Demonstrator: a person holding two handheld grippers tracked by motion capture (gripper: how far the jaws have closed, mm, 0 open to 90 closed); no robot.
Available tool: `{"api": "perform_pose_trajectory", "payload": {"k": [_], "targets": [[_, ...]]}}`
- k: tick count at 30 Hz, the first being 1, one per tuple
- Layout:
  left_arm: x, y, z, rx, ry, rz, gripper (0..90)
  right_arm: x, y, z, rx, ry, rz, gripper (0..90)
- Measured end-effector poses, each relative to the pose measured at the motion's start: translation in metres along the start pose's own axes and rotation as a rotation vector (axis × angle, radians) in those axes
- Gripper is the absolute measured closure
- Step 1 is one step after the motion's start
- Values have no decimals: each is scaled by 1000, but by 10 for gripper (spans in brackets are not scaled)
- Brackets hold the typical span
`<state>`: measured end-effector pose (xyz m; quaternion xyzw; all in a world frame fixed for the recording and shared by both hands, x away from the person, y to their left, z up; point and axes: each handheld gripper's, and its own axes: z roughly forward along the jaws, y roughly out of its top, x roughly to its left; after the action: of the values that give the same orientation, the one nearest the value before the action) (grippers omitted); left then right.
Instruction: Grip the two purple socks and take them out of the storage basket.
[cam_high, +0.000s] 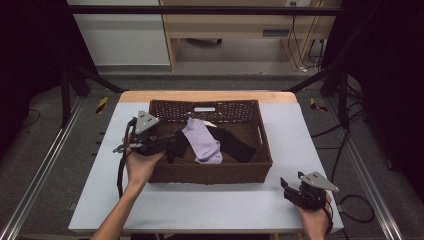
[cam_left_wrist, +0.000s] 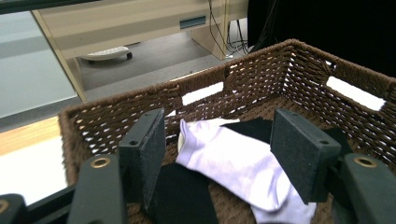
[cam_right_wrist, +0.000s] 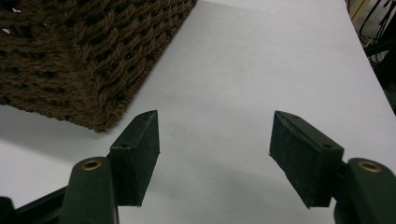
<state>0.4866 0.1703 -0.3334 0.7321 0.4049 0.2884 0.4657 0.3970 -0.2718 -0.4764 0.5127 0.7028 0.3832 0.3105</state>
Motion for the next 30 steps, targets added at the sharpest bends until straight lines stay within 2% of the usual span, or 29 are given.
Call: {"api": "perform_pose_trajectory", "payload": {"k": [3, 5, 9, 17, 22, 24, 30], "targets": [[-1, 4, 12, -1, 5, 9, 367, -1, 0, -1, -1, 1, 7, 333], [-1, 6, 20, 3, -11, 4, 379, -1, 0, 0, 2, 0, 10, 333], [1, 8, 35, 35, -25, -7, 393, -1, 0, 0, 2, 1, 6, 333], [5, 8, 63, 69, 4, 1, 403, 0, 0, 1, 6, 1, 4, 333], [5, 4, 80, 106, 8, 11, 421, 0, 0, 1, 7, 2, 8, 333], [4, 2, 86, 117, 8, 2, 424, 0, -1, 1, 7, 2, 7, 332], [3, -3, 107, 191, -7, -10, 445, 0, 0, 2, 10, 5, 1, 332]]}}
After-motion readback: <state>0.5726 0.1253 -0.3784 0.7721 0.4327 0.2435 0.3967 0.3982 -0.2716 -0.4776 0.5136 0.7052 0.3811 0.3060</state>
